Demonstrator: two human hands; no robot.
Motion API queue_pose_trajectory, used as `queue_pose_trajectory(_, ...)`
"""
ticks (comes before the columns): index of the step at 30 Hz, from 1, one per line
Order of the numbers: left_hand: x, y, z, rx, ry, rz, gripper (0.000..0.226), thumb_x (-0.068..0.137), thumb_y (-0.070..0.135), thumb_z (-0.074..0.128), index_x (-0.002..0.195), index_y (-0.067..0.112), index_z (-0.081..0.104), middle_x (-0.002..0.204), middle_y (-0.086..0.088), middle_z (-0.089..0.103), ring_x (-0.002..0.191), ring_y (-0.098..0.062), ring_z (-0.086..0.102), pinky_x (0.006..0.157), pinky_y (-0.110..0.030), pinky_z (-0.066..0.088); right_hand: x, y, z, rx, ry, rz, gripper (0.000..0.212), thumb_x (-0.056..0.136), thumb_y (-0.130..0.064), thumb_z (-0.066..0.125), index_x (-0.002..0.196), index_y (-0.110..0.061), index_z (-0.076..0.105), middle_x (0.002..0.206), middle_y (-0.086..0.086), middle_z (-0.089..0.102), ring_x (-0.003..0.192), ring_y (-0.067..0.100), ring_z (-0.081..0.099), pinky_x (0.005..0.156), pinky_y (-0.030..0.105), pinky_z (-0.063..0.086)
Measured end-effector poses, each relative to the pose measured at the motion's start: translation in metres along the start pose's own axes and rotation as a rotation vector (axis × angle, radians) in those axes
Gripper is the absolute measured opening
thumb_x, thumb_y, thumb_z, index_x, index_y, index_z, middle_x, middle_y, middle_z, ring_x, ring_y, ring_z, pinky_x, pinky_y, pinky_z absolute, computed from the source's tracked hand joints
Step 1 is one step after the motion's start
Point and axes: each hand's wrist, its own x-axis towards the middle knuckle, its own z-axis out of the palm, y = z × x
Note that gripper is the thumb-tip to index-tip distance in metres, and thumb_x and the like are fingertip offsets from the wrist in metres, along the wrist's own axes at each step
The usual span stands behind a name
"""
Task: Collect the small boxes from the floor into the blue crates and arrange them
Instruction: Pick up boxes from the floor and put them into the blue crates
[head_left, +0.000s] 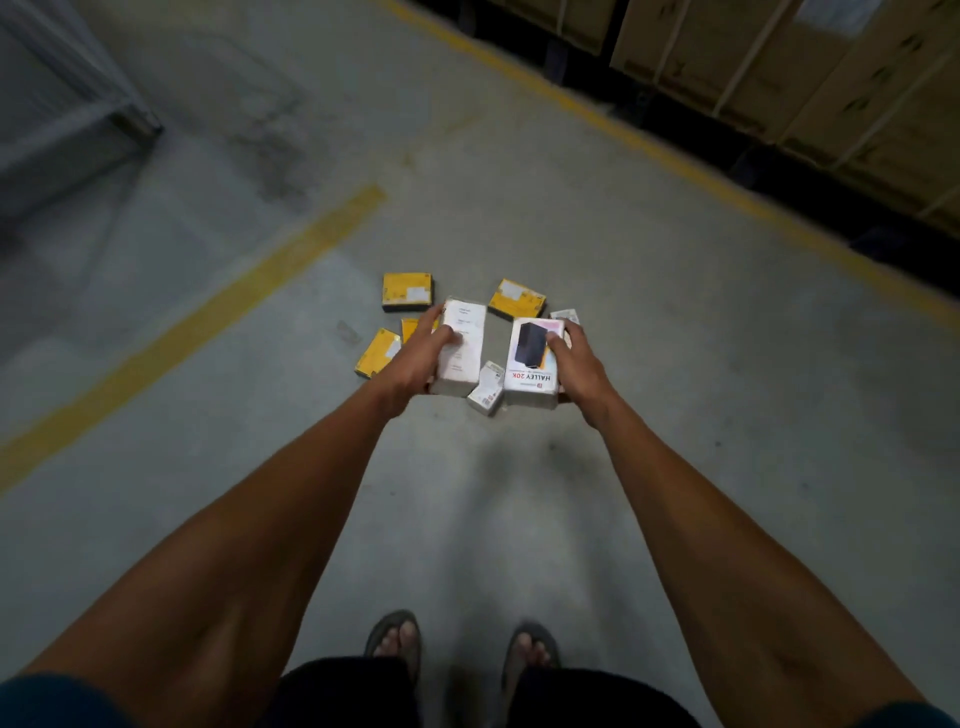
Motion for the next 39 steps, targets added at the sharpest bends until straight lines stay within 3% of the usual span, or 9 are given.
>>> queue_pose_trajectory(2, -0.051, 0.053, -0.006, -0.070, -0.005, -0.015, 0.051, 0.097, 0.031, 0.050, 0.143, 0.054, 0.044, 0.129, 0.005, 0.070, 0.107, -0.018, 0.072, 0.077, -0.039, 0.063, -0.042, -0.048, -0.023, 0.078, -0.010, 0.010, 0.035, 0.104, -0.047, 0.044, 0.138, -0.045, 0.050, 0.126, 0.002, 0.068, 0.101, 0.024, 0.071, 0.064, 0.034, 0.058)
queue_pose_trajectory(4, -0.098, 0.106, -0.014, -0.118, 0.002, -0.004, 0.048, 0.101, 0.029, 0.049, 0.143, 0.051, 0.045, 0.124, 0.006, 0.071, 0.102, -0.016, 0.072, 0.064, -0.030, 0.059, -0.081, -0.098, -0.045, 0.132, -0.003, 0.002, 0.040, 0.095, -0.056, 0.045, 0.134, -0.047, 0.053, 0.127, 0.000, 0.068, 0.103, 0.023, 0.071, 0.078, 0.038, 0.060)
queue_pose_trajectory(7, -0.167, 0.184, -0.025, -0.166, 0.030, 0.029, 0.045, 0.102, 0.031, 0.050, 0.142, 0.051, 0.046, 0.117, 0.009, 0.072, 0.099, -0.016, 0.071, 0.079, -0.037, 0.060, -0.128, -0.166, -0.078, 0.209, 0.002, -0.010, 0.052, 0.081, -0.066, 0.048, 0.130, -0.050, 0.057, 0.128, -0.005, 0.069, 0.108, 0.022, 0.072, 0.096, 0.047, 0.057)
queue_pose_trajectory(12, -0.265, 0.288, -0.044, -0.194, 0.047, 0.103, 0.043, 0.102, 0.039, 0.052, 0.141, 0.054, 0.044, 0.121, 0.003, 0.073, 0.097, -0.022, 0.072, 0.086, -0.046, 0.058, -0.216, -0.286, -0.114, 0.189, 0.014, -0.103, 0.054, 0.084, -0.067, 0.045, 0.133, -0.049, 0.055, 0.128, -0.006, 0.069, 0.110, 0.020, 0.071, 0.102, 0.048, 0.056)
queue_pose_trajectory(16, -0.334, 0.347, -0.065, -0.220, 0.079, 0.177, 0.042, 0.104, 0.040, 0.052, 0.144, 0.051, 0.045, 0.122, 0.006, 0.073, 0.093, -0.018, 0.073, 0.075, -0.038, 0.061, -0.280, -0.368, -0.125, 0.169, 0.022, -0.211, 0.045, 0.097, -0.058, 0.042, 0.139, -0.046, 0.052, 0.131, -0.006, 0.068, 0.111, 0.017, 0.068, 0.102, 0.041, 0.054)
queue_pose_trajectory(22, -0.406, 0.381, -0.108, -0.211, 0.120, 0.267, 0.031, 0.101, 0.053, 0.058, 0.132, 0.054, 0.053, 0.118, 0.010, 0.075, 0.102, -0.021, 0.074, 0.089, -0.048, 0.060, -0.335, -0.438, -0.121, 0.236, 0.025, -0.267, 0.048, 0.091, -0.071, 0.045, 0.135, -0.053, 0.053, 0.127, -0.011, 0.069, 0.109, 0.016, 0.071, 0.099, 0.045, 0.057)
queue_pose_trajectory(29, -0.441, 0.397, -0.183, -0.304, 0.093, 0.310, 0.042, 0.101, 0.047, 0.061, 0.138, 0.038, 0.046, 0.127, -0.003, 0.070, 0.088, -0.016, 0.077, 0.073, -0.041, 0.061, -0.373, -0.519, -0.081, 0.530, -0.144, -0.197, 0.046, 0.097, -0.059, 0.060, 0.135, -0.033, 0.057, 0.121, 0.005, 0.075, 0.093, 0.027, 0.077, 0.068, 0.036, 0.060)
queue_pose_trajectory(35, -0.447, 0.424, -0.260, -0.493, 0.060, 0.397, 0.063, 0.090, 0.041, 0.073, 0.142, 0.027, 0.040, 0.132, -0.009, 0.069, 0.106, -0.032, 0.075, 0.087, -0.059, 0.060, -0.384, -0.586, -0.015, 0.816, -0.451, -0.102, 0.044, 0.099, -0.053, 0.059, 0.126, -0.020, 0.072, 0.121, 0.012, 0.074, 0.096, 0.027, 0.075, 0.094, 0.044, 0.056)
queue_pose_trajectory(39, -0.449, 0.437, -0.306, -0.551, 0.084, 0.441, 0.070, 0.084, 0.043, 0.074, 0.143, 0.024, 0.041, 0.127, -0.007, 0.072, 0.107, -0.028, 0.075, 0.089, -0.057, 0.060, -0.386, -0.618, 0.028, 0.863, -0.513, -0.107, 0.047, 0.099, -0.053, 0.060, 0.130, -0.018, 0.070, 0.116, 0.012, 0.075, 0.092, 0.026, 0.075, 0.087, 0.043, 0.059)
